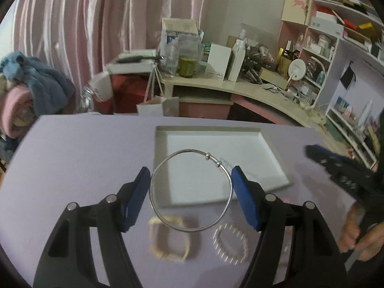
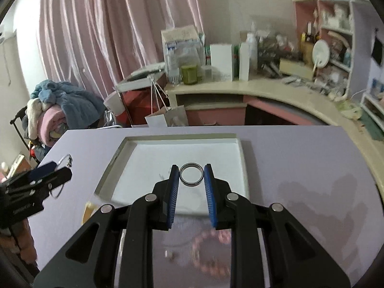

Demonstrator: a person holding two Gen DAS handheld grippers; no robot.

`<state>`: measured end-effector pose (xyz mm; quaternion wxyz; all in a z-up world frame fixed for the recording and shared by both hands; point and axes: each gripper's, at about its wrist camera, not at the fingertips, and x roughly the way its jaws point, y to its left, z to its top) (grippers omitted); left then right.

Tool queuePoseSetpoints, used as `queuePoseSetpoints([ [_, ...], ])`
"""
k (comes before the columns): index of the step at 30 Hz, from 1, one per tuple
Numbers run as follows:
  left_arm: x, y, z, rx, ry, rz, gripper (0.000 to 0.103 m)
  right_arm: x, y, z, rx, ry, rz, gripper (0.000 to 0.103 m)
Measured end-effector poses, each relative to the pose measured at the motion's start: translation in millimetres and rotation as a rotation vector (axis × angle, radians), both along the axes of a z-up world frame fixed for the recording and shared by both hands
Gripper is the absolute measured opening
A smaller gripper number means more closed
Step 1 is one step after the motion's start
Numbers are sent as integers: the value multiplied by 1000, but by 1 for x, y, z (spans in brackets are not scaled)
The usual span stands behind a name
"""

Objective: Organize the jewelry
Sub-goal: 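Release the ring into the white tray with the right gripper while the left drops the hoop there, then move the right gripper to the grey cuff bangle and grasp it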

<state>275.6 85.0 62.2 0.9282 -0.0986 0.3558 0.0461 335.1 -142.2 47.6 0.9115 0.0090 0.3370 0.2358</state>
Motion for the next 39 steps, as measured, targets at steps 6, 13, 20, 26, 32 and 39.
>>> queuePoseSetpoints([
  [6,76,10,-30,-68,111,8,69,82,33,-39,-33,155,-6,23],
  [13,122,22,-61,-47,173,32,69,138,45,-82,-75,288,-53,23],
  [20,136,22,-76,-50,193,27,69,130,24,-70,-52,229,-70,61],
  [26,154,19,-87,-53,214,36,69,125,1,-57,-40,174,-90,61],
  [32,151,22,-86,-81,215,46,77,106,-14,-52,-19,151,-79,61],
  [39,88,29,-44,-32,113,53,83,54,-21,-29,-6,72,-33,61],
])
